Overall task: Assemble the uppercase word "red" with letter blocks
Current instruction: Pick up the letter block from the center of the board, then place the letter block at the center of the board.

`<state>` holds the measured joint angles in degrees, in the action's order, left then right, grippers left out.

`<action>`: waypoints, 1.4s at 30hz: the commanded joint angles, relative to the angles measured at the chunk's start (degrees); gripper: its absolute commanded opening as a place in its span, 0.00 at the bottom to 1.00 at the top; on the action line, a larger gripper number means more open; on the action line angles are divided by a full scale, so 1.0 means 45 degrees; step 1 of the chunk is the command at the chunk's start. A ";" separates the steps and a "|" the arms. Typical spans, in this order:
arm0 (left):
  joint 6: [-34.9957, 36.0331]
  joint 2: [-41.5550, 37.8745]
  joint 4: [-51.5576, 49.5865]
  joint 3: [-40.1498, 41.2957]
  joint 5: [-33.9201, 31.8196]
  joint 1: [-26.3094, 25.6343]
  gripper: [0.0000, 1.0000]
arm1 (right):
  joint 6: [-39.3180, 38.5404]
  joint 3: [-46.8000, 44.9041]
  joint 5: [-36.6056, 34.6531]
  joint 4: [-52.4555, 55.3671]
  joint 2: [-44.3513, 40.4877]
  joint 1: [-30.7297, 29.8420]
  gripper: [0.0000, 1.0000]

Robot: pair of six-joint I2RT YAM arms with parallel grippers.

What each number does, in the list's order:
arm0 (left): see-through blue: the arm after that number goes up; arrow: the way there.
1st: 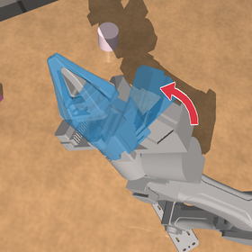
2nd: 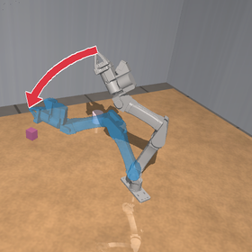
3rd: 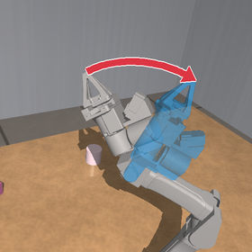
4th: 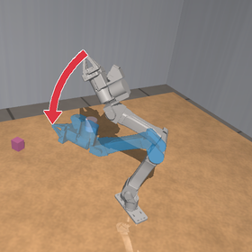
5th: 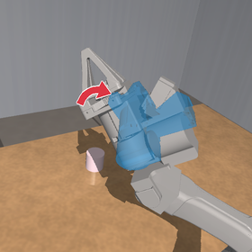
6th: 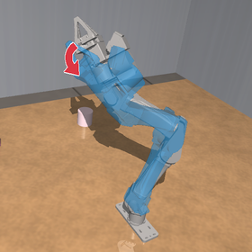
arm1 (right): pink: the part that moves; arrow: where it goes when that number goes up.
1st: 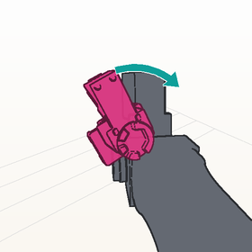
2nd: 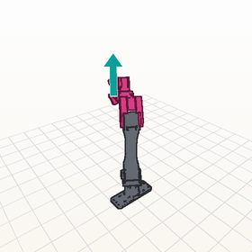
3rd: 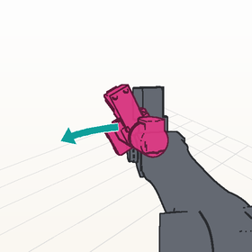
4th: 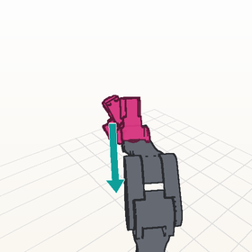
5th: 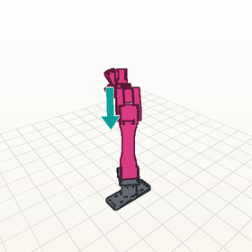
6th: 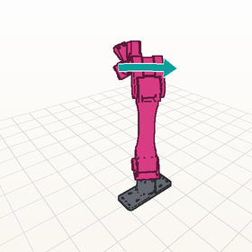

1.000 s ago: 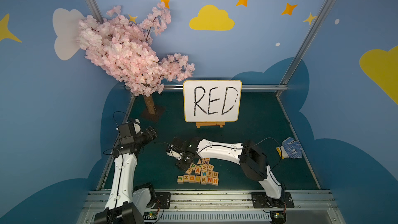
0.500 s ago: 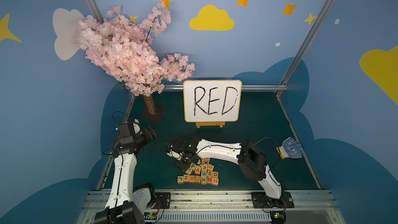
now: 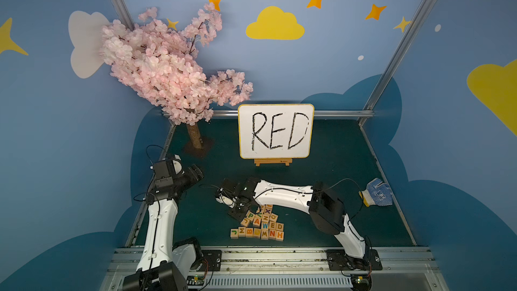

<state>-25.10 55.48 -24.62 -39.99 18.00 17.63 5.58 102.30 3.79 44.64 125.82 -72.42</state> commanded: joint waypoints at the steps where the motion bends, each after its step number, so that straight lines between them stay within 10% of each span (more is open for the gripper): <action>1: 0.0057 -0.0108 -0.0222 -0.0315 -0.0035 0.0067 0.80 | 0.0115 0.0559 -0.0250 0.0642 -0.0052 0.0116 0.30; 24: 0.0553 -0.0749 0.0700 -0.0025 0.1301 -0.0985 0.80 | 0.3340 0.0824 -0.0942 0.0217 -0.0913 0.3949 0.32; 42: 0.1907 -0.0965 -0.0712 -0.0598 -0.2418 -0.5783 0.78 | 0.6920 0.0584 -0.1802 -0.0636 0.0510 0.4119 0.37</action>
<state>-18.31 50.94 -25.65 -40.42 11.84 -6.66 33.67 105.03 -2.44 41.58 126.41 -53.52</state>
